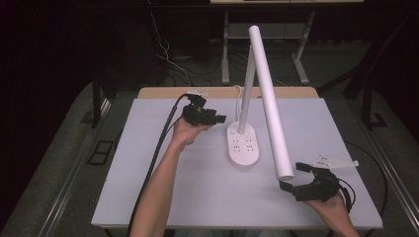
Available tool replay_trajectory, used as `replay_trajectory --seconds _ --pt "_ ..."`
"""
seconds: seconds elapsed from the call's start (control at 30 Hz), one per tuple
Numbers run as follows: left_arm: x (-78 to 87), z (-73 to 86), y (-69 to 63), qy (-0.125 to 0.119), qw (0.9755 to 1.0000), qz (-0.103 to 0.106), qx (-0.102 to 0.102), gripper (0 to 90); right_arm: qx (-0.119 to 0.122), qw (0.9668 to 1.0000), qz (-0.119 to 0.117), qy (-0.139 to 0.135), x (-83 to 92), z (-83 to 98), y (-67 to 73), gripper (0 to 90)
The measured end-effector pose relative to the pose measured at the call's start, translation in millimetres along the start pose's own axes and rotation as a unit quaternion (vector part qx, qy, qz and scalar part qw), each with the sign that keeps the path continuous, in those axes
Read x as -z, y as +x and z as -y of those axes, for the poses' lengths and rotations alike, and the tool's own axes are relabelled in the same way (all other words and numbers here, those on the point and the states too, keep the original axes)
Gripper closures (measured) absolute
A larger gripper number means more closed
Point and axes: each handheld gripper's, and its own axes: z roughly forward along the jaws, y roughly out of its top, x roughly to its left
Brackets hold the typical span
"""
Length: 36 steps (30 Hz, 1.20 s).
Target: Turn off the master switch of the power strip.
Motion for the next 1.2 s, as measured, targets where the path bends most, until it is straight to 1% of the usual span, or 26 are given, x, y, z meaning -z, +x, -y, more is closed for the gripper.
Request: replay_trajectory --seconds 0.1,0.13,0.17,0.23,0.27,0.37,0.47,0.6,0.83,0.9,0.93,0.97,1.0,1.03,1.07,1.1,1.13,1.2 --pt "-2.3 0.7 1.2 -0.005 1.0 0.003 0.008 47.9 0.0 1.0 0.0 0.0 -0.2 0.0 -0.1 0.0" --pt "-2.8 0.9 2.1 -0.002 1.0 0.004 0.005 50.2 0.0 1.0 0.0 0.0 -0.3 0.0 -0.2 0.1" --pt "-3.9 1.2 2.1 -0.002 1.0 0.005 0.008 52.5 0.0 1.0 0.0 0.0 -0.2 0.0 -0.1 0.1" --pt "-6.3 2.0 2.2 -0.002 0.9999 0.006 0.009 58.6 0.0 1.0 0.0 0.0 -0.3 0.1 -0.2 0.1" --pt "-8.2 2.6 1.4 -0.006 0.9998 0.008 0.017 61.6 0.0 1.0 0.0 0.0 -0.3 0.1 -0.2 0.1" --pt "-12.2 4.0 1.2 -0.008 0.9997 0.009 0.021 71.4 0.0 1.0 0.0 0.001 -0.6 0.2 -0.2 0.0" --pt "-16.6 5.4 1.0 -0.005 0.9996 0.013 0.026 80.4 0.004 1.0 0.0 0.001 -1.0 0.3 -0.3 0.0" --pt "-22.6 7.8 0.9 -0.003 0.9994 0.017 0.03 89.0 0.005 1.0 0.0 0.002 -1.2 0.3 -0.6 0.1" --pt "-33.6 12.6 -1.0 0.006 0.9992 0.022 0.032 89.2 0.001 1.0 0.0 0.005 -2.1 0.4 0.3 0.1" --pt "-35.9 13.5 -1.1 0.01 0.9993 0.023 0.028 89.3 0.002 1.0 0.0 0.006 -2.2 0.5 0.4 0.0" --pt "-37.3 14.2 -1.8 0.01 0.9992 0.024 0.032 89.3 0.003 1.0 -0.001 0.006 -2.2 0.6 0.4 0.0" --pt "-38.0 14.7 -1.2 0.013 0.9992 0.025 0.027 89.3 0.003 1.0 -0.001 0.006 -2.2 0.6 0.4 0.1" --pt "-39.8 15.3 -2.2 0.008 0.9991 0.024 0.034 89.3 0.004 1.0 -0.001 0.006 -2.3 0.6 0.2 0.1" --pt "-40.7 15.8 -2.0 0.009 0.9991 0.025 0.031 89.2 0.005 1.0 -0.002 0.006 -2.3 0.5 0.1 0.1" --pt "-41.6 16.1 -2.5 0.011 0.9991 0.025 0.033 89.3 0.005 1.0 -0.002 0.006 -2.3 0.5 0.1 0.1" --pt "-42.2 16.6 -2.0 0.014 0.9991 0.027 0.029 89.3 0.005 1.0 -0.002 0.006 -2.3 0.6 0.1 0.1" --pt "-43.5 17.1 -3.5 0.012 0.9989 0.026 0.038 89.3 0.005 1.0 -0.002 0.006 -2.3 0.6 0.1 0.1" --pt "-45.4 17.9 -3.4 0.013 0.9989 0.028 0.036 89.3 0.007 1.0 -0.003 0.007 -2.2 0.6 0.0 0.0"
